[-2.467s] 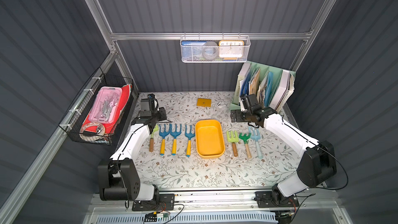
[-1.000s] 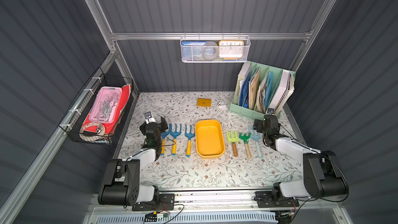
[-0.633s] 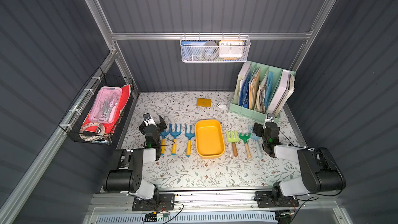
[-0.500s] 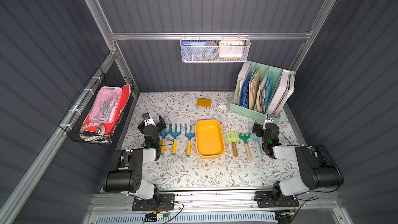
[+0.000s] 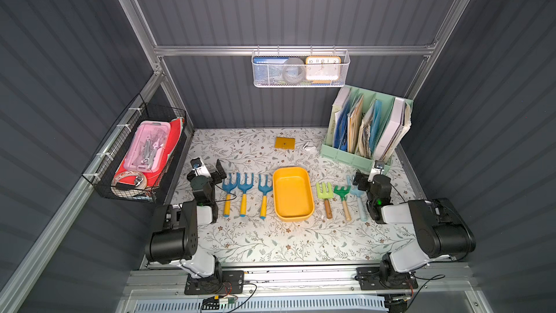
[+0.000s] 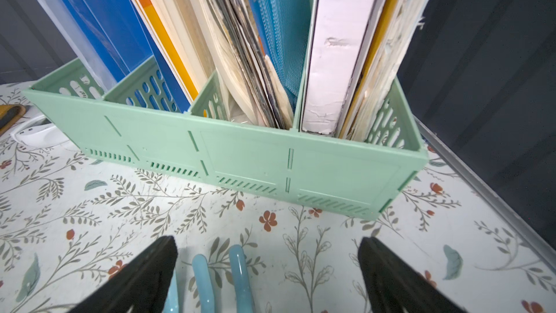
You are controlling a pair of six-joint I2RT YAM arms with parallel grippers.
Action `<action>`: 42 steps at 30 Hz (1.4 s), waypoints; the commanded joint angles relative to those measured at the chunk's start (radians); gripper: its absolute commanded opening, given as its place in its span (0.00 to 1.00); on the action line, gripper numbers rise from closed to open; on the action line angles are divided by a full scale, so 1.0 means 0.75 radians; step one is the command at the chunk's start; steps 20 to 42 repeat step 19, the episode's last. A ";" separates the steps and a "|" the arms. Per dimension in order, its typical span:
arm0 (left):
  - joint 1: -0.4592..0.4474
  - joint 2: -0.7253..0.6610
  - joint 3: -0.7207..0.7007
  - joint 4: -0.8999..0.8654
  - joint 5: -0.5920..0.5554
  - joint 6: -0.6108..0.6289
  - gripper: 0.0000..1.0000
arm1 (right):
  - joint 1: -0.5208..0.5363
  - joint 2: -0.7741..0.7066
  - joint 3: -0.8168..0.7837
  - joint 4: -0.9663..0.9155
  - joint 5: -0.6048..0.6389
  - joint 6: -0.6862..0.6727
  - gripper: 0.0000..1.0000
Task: Take the hand rake out of the storage box
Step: Reset both arms
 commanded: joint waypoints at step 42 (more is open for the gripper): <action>-0.068 0.075 0.103 -0.064 -0.031 0.025 1.00 | -0.007 0.007 -0.004 0.037 -0.015 -0.002 0.99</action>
